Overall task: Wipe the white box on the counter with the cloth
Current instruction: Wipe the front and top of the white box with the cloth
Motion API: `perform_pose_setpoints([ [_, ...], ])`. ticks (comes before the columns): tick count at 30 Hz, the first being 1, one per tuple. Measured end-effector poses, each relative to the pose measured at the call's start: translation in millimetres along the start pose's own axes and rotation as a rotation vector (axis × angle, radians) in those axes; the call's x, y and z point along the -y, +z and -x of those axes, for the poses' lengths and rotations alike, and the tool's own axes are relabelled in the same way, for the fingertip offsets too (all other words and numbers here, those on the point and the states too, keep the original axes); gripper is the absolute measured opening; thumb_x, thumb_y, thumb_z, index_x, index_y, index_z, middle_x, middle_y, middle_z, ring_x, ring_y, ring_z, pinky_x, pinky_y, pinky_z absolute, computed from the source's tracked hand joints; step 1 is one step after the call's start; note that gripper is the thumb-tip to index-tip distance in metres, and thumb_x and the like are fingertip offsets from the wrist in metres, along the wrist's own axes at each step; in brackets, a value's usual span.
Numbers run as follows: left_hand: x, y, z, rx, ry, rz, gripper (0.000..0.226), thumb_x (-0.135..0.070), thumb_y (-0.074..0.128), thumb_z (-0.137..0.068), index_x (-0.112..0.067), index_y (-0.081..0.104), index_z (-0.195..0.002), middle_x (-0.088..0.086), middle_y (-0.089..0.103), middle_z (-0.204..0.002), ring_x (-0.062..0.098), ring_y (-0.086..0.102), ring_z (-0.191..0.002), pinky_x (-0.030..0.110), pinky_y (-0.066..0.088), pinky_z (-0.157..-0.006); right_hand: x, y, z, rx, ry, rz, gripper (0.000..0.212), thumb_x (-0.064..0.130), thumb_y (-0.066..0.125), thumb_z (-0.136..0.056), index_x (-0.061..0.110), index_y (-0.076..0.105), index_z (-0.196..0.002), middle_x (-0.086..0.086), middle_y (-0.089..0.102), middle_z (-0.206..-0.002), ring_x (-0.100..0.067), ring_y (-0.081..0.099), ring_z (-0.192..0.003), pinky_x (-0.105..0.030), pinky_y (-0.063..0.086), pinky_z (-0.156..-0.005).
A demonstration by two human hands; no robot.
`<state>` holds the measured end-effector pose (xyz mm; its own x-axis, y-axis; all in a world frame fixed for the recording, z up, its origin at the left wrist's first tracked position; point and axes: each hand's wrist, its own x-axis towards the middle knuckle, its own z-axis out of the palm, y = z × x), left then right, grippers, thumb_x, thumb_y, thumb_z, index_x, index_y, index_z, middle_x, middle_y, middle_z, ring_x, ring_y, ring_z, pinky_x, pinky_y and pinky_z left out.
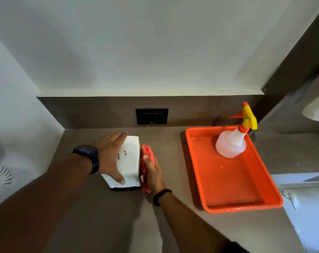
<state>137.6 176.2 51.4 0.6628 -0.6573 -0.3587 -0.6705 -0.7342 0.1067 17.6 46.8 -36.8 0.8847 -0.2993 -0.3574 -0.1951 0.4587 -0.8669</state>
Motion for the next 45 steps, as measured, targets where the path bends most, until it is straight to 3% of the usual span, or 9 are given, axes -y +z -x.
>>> perform_pose_setpoints([
  [4,2.9,11.6,-5.5,-0.130,0.033,0.017,0.146,-0.079,0.068,-0.019,-0.022,0.012,-0.141,0.003,0.040,-0.139,0.023,0.041,-0.119,0.036,0.038,-0.099,-3.0,24.9,7.3,-0.192,-0.118,-0.040,0.039,0.062,0.054,-0.084,0.046,0.064,-0.117,0.014,0.066,-0.132,-0.005,0.058,-0.127,-0.033,0.044,-0.109],
  [12,6.1,13.8,-7.1,-0.119,0.022,0.010,0.149,-0.082,0.064,-0.018,-0.025,0.006,-0.143,0.002,0.032,-0.148,0.024,0.032,-0.131,0.038,0.032,-0.107,17.8,29.2,-17.3,-0.220,-0.121,0.100,0.040,0.044,0.040,-0.100,0.030,0.055,-0.135,0.016,0.059,-0.129,-0.010,0.051,-0.132,-0.038,0.036,-0.118],
  [17,3.0,12.4,-5.1,-0.127,0.036,0.017,0.145,-0.081,0.066,-0.021,-0.023,0.010,-0.142,0.002,0.034,-0.145,0.022,0.033,-0.129,0.037,0.033,-0.106,-3.7,30.7,15.9,-0.243,-0.131,-0.020,0.037,0.064,0.049,-0.083,0.051,0.060,-0.116,0.025,0.063,-0.127,0.002,0.055,-0.126,-0.025,0.043,-0.106],
  [21,1.5,6.3,-2.7,-0.088,0.032,0.049,0.141,-0.081,0.067,-0.023,-0.025,0.011,-0.140,0.000,0.035,-0.144,0.021,0.034,-0.127,0.038,0.036,-0.104,8.6,34.3,11.0,-0.277,-0.150,0.023,0.037,0.061,0.046,-0.090,0.040,0.066,-0.112,0.009,0.070,-0.120,-0.006,0.064,-0.114,-0.021,0.054,-0.090],
  [26,-0.7,4.2,-1.3,-0.064,0.009,0.032,0.146,-0.079,0.067,-0.022,-0.025,0.007,-0.143,0.002,0.030,-0.149,0.024,0.029,-0.131,0.040,0.033,-0.106,31.5,35.0,-21.0,-0.259,-0.131,0.075,0.037,0.040,0.044,-0.100,0.019,0.066,-0.121,-0.002,0.070,-0.122,-0.019,0.062,-0.120,-0.038,0.047,-0.108],
  [34,-3.4,5.0,-1.8,-0.081,0.003,0.015,0.145,-0.077,0.071,-0.022,-0.024,0.009,-0.142,0.003,0.031,-0.148,0.024,0.029,-0.132,0.039,0.032,-0.105,2.2,35.7,18.6,-0.329,-0.081,0.007,0.019,0.044,0.047,-0.098,0.048,0.065,-0.103,0.017,0.067,-0.121,-0.007,0.061,-0.119,-0.030,0.050,-0.101],
  [37,-3.5,4.8,-2.4,-0.095,0.000,0.033,0.137,-0.077,0.073,-0.021,-0.027,0.019,-0.137,-0.001,0.041,-0.139,0.021,0.039,-0.124,0.040,0.040,-0.101,13.1,37.5,14.0,-0.319,-0.132,0.046,0.024,0.041,0.046,-0.098,0.036,0.066,-0.112,0.002,0.068,-0.123,-0.009,0.064,-0.112,-0.018,0.054,-0.086],
  [39,-3.3,4.1,-1.3,-0.098,-0.002,0.052,0.130,-0.076,0.071,-0.019,-0.029,0.025,-0.132,-0.004,0.044,-0.133,0.020,0.042,-0.117,0.040,0.043,-0.095,28.5,38.9,-1.6,-0.294,-0.181,0.083,0.034,0.039,0.046,-0.099,0.021,0.067,-0.119,-0.005,0.070,-0.119,-0.016,0.065,-0.110,-0.027,0.054,-0.092],
  [45,-5.9,-0.5,-0.3,-0.065,-0.006,0.030,0.141,-0.073,0.075,-0.023,-0.023,0.015,-0.141,0.003,0.034,-0.146,0.024,0.032,-0.129,0.042,0.037,-0.103,29.3,33.9,-23.8,-0.290,-0.039,0.088,0.037,0.041,0.043,-0.100,0.023,0.064,-0.125,0.006,0.070,-0.114,-0.015,0.063,-0.112,-0.028,0.049,-0.093],
])
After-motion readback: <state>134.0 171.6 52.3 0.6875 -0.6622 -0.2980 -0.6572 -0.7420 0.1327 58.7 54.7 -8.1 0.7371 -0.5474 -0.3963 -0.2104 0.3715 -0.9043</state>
